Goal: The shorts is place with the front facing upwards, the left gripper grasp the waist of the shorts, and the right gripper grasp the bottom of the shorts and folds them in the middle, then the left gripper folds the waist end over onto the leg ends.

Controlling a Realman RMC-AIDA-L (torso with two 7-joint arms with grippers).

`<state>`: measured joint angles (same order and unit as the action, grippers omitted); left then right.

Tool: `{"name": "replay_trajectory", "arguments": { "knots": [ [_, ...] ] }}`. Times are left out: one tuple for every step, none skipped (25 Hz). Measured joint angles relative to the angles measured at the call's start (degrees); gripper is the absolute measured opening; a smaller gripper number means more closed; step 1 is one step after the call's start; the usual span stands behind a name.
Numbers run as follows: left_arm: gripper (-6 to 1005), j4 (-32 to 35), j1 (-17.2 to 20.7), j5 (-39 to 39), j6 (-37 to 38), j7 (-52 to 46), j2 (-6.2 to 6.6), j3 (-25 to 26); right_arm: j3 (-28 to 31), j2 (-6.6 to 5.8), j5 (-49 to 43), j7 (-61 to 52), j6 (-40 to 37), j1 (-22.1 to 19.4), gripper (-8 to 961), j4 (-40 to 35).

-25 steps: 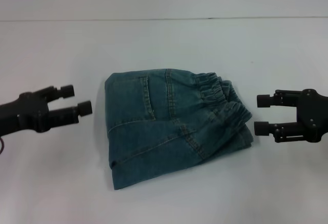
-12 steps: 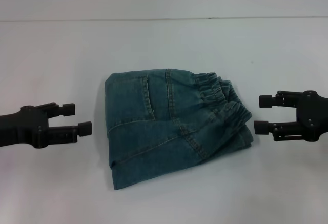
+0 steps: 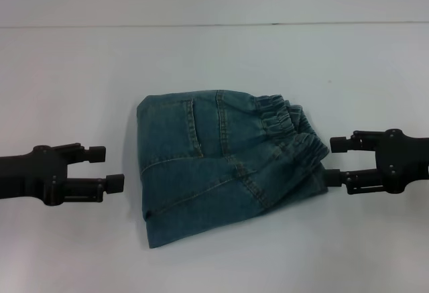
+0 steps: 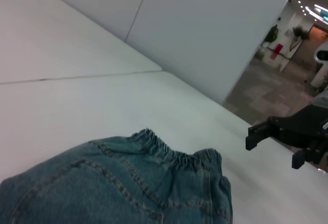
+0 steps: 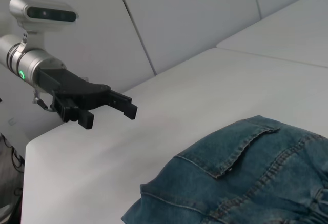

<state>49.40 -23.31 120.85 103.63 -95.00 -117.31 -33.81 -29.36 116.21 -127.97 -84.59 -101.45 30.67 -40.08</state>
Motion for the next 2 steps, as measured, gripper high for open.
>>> {"name": "replay_trajectory", "arguments": {
  "knots": [
    [934,0.00,-0.11,0.29,0.03,-0.10,0.00,0.00,-0.03,0.07,0.00,0.00,0.01,0.00,868,-0.05],
    [934,0.00,-0.21,0.50,0.08,-0.24,0.00,0.00,-0.06,0.09,0.00,-0.01,0.02,0.00,868,-0.05]
  ]
}}
